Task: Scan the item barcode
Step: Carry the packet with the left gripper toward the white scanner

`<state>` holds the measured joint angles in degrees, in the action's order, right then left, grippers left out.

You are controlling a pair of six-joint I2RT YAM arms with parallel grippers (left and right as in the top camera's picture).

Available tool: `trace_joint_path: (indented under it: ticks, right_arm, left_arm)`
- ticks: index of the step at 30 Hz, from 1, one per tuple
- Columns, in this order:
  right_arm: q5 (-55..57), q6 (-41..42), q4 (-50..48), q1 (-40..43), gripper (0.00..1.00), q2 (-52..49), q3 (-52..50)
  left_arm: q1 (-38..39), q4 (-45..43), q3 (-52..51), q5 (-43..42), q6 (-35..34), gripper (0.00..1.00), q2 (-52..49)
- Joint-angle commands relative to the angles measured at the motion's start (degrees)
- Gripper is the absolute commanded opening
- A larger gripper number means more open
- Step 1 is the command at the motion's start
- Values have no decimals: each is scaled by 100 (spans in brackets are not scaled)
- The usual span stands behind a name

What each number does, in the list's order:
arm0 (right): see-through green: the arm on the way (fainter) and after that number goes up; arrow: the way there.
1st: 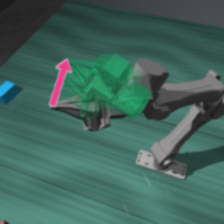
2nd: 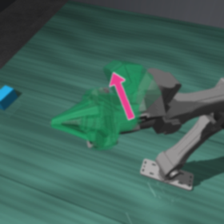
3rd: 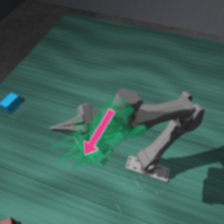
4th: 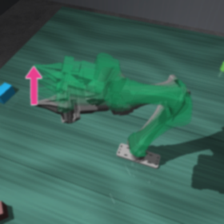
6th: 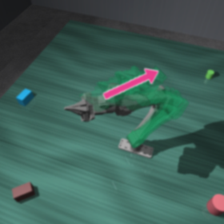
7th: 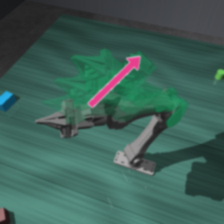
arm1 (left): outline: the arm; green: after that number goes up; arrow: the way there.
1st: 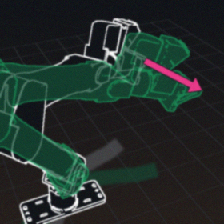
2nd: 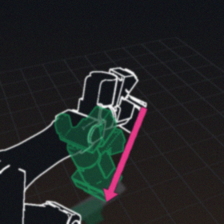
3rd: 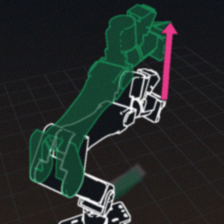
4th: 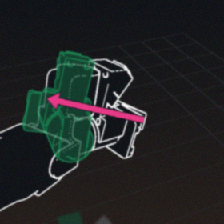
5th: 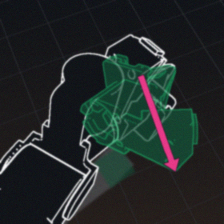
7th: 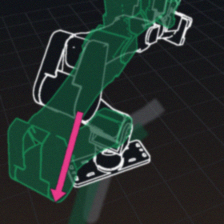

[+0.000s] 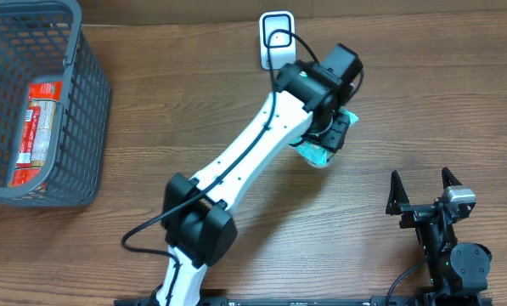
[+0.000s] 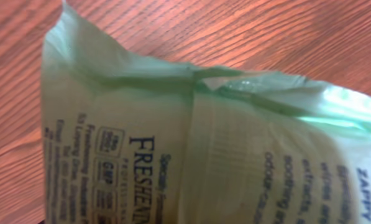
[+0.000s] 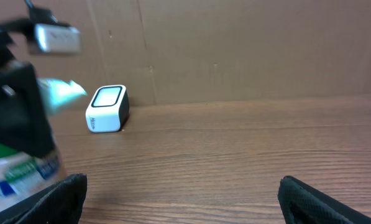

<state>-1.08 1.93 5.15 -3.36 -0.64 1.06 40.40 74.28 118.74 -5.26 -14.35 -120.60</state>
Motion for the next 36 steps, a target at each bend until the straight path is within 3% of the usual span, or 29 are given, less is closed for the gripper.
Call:
trace_joint_path:
  ticks: [1,23,36]
  right_arm:
    - [9,-7,-33,22,100,46,-61]
    - [9,-9,-33,22,100,46,-61]
    - [9,-9,-33,22,100,46,-61]
  left_arm:
    - [101,-179,90,122,-446,36,-306]
    - [688,-929,87,195,-765,38,-1207]
    - [1285,-1158,87,1510,-1036,38,-1215]
